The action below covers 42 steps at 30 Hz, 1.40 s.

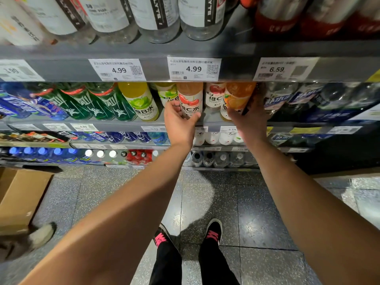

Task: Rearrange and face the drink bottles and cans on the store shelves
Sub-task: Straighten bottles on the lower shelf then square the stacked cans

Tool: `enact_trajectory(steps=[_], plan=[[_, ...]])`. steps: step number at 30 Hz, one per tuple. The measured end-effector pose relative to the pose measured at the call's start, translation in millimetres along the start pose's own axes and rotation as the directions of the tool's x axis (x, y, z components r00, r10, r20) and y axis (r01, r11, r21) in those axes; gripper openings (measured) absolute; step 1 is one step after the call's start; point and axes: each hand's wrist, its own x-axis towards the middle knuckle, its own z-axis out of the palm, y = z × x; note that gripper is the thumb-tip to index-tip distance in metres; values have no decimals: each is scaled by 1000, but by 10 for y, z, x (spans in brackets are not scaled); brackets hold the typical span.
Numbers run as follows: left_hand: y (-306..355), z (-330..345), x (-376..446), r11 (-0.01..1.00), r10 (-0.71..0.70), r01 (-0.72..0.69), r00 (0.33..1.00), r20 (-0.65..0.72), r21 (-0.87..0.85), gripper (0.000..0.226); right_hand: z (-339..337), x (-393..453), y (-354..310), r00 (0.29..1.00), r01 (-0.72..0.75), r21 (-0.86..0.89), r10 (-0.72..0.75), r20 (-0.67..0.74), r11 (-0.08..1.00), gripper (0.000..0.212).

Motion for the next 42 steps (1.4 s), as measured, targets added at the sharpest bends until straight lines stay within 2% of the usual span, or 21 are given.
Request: enact_trajectory(steps=[3, 7, 9, 13, 16, 18, 22, 23, 26, 28, 30, 31, 34, 37, 42], plan=[[-5, -61, -27, 999, -29, 29, 999, 19, 16, 55, 72, -80, 193, 993, -103, 6, 103, 50, 995, 64], [63, -171, -87, 999, -21, 18, 998, 65, 36, 46, 84, -225, 93, 980, -199, 2, 199, -2, 980, 37], [119, -250, -127, 999, -39, 36, 992, 117, 35, 44, 69, -257, -5, 974, -225, -36, 224, -20, 974, 34], [286, -481, -197, 998, -67, 65, 964, 257, 17, 38, -24, -322, -360, 976, -179, -218, 201, 85, 959, 36], [532, -759, -255, 994, -88, 105, 942, 323, -37, 49, -153, -373, -759, 964, -73, -353, 157, 214, 933, 27], [707, -966, -272, 992, -70, 104, 932, 355, -76, 50, -215, -470, -1037, 951, -66, -288, 148, 273, 955, 28], [1066, -1512, -319, 994, -9, 50, 927, 376, -100, 25, -218, -819, -1583, 931, 56, -148, 2, 365, 987, 49], [1157, -1673, -327, 994, 7, 37, 925, 380, -107, 22, -207, -913, -1715, 925, 61, -143, -2, 380, 988, 47], [1423, -2190, -322, 994, 57, -15, 918, 393, -110, 18, -165, -1170, -2136, 943, -9, -52, 25, 332, 999, 20], [1576, -2530, -311, 992, 93, -48, 911, 402, -119, 24, -148, -1341, -2448, 950, -63, 34, 50, 308, 997, 19], [1701, -2884, -312, 988, 134, -89, 906, 402, -127, 45, -117, -1547, -2791, 950, -12, 32, 2, 311, 999, 25], [1770, -3116, -312, 984, 161, -116, 901, 402, -133, 45, -74, -1672, -2997, 954, 18, 27, -25, 298, 999, 27], [1984, -3788, -285, 967, 253, -217, 879, 404, -134, 22, 133, -1995, -3600, 961, 89, 36, -96, 260, 995, 30], [2197, -4412, -188, 941, 339, -303, 864, 372, -153, 15, 394, -2273, -4194, 942, 202, 29, -202, 267, 979, 35], [2617, -5215, 15, 904, 427, -391, 860, 281, -176, 9, 682, -2523, -5062, 916, 315, 44, -316, 246, 948, 27]])
